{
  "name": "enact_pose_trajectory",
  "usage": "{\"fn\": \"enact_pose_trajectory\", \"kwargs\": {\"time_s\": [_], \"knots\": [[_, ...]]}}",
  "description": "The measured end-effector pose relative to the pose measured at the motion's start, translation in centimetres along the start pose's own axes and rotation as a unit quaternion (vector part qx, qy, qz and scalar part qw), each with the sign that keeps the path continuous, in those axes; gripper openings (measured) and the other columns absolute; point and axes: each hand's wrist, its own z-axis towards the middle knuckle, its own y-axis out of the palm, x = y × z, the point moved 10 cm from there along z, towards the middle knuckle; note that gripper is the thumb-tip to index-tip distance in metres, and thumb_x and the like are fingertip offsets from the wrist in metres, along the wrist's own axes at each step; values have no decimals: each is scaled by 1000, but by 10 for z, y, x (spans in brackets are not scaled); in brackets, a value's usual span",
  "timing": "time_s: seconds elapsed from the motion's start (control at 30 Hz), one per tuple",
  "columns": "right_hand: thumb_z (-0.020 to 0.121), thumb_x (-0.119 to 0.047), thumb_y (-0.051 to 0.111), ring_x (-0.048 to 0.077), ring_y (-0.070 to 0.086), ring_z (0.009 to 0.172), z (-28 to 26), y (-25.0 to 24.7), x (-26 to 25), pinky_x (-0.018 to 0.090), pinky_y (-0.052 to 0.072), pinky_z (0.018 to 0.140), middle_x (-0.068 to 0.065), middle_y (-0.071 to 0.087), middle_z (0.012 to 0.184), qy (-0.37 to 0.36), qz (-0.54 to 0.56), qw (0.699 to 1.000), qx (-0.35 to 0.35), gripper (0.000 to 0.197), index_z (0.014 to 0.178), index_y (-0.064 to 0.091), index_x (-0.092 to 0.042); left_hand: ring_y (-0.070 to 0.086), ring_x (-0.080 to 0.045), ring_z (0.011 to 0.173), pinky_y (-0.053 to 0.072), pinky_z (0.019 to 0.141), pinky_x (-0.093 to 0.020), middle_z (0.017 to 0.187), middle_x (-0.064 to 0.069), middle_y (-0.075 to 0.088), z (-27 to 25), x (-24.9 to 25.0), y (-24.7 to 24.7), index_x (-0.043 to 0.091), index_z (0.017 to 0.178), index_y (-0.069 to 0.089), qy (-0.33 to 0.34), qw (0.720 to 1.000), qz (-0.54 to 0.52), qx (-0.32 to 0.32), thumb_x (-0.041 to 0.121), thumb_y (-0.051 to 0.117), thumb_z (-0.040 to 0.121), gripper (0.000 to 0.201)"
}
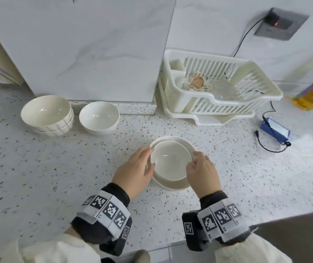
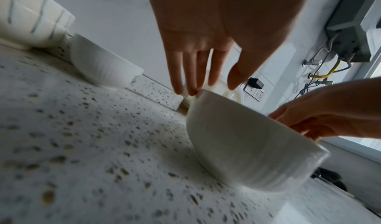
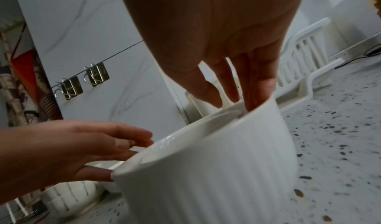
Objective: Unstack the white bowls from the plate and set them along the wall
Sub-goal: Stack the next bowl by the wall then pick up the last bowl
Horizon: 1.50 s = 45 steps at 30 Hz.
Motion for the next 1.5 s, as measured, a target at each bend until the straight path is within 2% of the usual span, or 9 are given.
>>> {"fn": "enact_pose_trajectory", "kwargs": {"time_s": [0.17, 0.4, 0.53, 0.63, 0.87, 1.03, 1.17, 1.27, 1.5], "knots": [[89, -11, 39, 24, 47, 75, 3, 14, -1, 28, 38, 66, 20, 63, 104, 22, -7, 998, -56, 45, 133, 32, -7, 43, -14, 127, 52, 84, -29, 155, 12, 9, -2, -1, 15, 23, 141, 19, -37, 999, 3, -22, 27, 40, 92, 53], [82, 5, 35, 37, 57, 104, 12, 25, 4, 39, 50, 80, 23, 57, 118, 60, 41, 990, -124, 57, 136, 27, -10, 53, -13, 117, 55, 74, -31, 154, 20, 0, -5, -5, 23, 25, 142, 15, -60, 998, 5, -37, 28, 38, 93, 55], [79, 6, 32, 32, 61, 81, 10, 16, 1, 37, 56, 69, 19, 62, 100, 34, 73, 992, -101, 60, 134, 34, -18, 56, -13, 111, 53, 70, -28, 154, 20, 0, -6, -6, 22, 26, 143, 11, -68, 997, -4, -46, 29, 37, 93, 56], [82, 3, 32, 31, 68, 65, 6, 4, -2, 23, 50, 49, 11, 61, 79, 7, 82, 994, -68, 52, 130, 38, -16, 57, -16, 109, 54, 78, -34, 155, 15, 8, -5, -5, 15, 29, 143, 7, -65, 997, -16, -42, 30, 36, 94, 57], [89, -6, 36, 9, 57, 44, 4, -21, -33, 12, 43, 42, -9, 51, 66, -26, 112, 993, -8, 37, 124, 47, -10, 58, -14, 110, 52, 89, -37, 131, 4, 56, -1, -12, -21, 35, 141, 13, -59, 995, -83, 11, 34, 37, 93, 54], [89, -10, 38, 9, 60, 45, 17, -15, -79, 13, 46, 50, -2, 59, 74, -38, 153, 987, 6, 31, 116, 54, -11, 56, -8, 107, 48, 88, -29, 124, 6, 60, 1, -38, -73, 33, 136, 28, -66, 985, -132, 88, 32, 39, 93, 45], [88, -9, 39, 4, 58, 36, 37, 13, -123, 4, 40, 41, 14, 68, 80, -49, 182, 982, -16, 30, 112, 57, -7, 56, -8, 106, 47, 82, -27, 116, 13, 58, 3, -73, -111, 32, 131, 37, -89, 977, -141, 136, 33, 37, 93, 38], [87, -7, 38, 6, 61, 43, 52, 35, -153, 4, 42, 44, 15, 69, 67, -47, 184, 981, -33, 30, 109, 59, -7, 56, -12, 107, 45, 79, -27, 123, 8, 58, 8, -100, -129, 30, 131, 37, -105, 974, -136, 149, 34, 34, 94, 38], [87, -5, 36, 12, 61, 45, 81, 73, -200, 8, 46, 40, 23, 72, 89, -44, 159, 985, -52, 39, 119, 58, -6, 51, -16, 111, 46, 90, -39, 120, 1, 57, 28, -155, -137, 24, 126, 41, -145, 964, -177, 135, 34, 29, 95, 36]]}}
